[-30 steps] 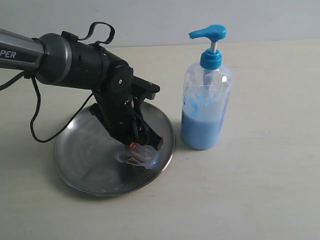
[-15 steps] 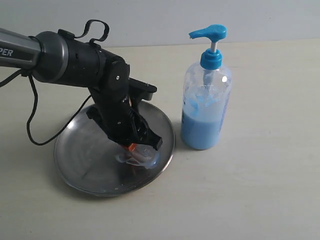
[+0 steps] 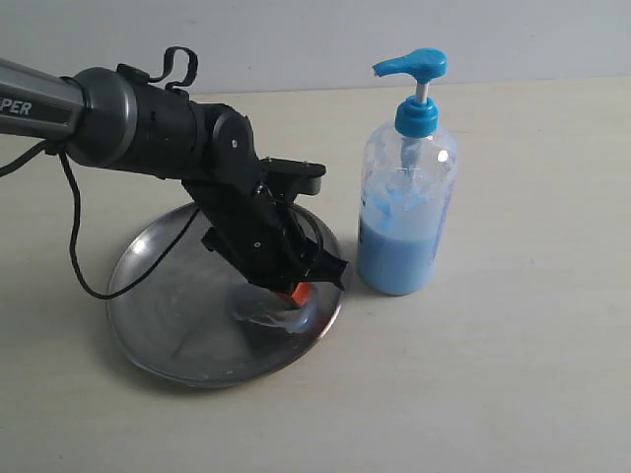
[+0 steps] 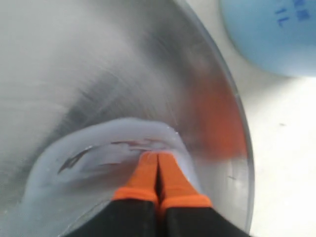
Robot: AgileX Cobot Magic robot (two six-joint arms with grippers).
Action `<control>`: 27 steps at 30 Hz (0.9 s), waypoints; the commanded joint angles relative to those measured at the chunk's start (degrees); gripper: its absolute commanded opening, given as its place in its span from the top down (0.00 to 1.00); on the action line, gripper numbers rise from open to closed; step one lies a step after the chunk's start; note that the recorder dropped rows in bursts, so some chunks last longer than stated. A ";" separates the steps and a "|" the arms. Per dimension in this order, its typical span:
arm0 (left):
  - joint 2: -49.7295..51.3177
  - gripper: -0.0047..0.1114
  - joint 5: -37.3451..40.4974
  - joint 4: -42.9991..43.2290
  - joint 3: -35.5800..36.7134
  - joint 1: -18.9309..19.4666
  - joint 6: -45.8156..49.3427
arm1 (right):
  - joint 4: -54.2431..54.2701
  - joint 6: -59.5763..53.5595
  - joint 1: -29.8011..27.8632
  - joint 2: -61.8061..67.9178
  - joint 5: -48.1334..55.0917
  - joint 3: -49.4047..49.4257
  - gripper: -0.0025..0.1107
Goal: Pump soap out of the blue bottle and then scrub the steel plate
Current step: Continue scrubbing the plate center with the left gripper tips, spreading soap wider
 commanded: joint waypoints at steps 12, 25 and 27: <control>2.19 0.96 7.21 8.04 1.44 -0.61 -0.33 | -0.43 -0.22 0.11 -0.11 -0.55 0.19 0.98; 2.19 0.96 10.63 35.17 1.44 -0.61 -18.47 | -0.43 -0.22 0.11 -0.11 -0.55 0.19 0.98; 2.19 0.96 8.98 35.44 1.44 -0.61 -19.63 | -0.43 -0.22 0.11 -0.11 -0.55 0.19 0.98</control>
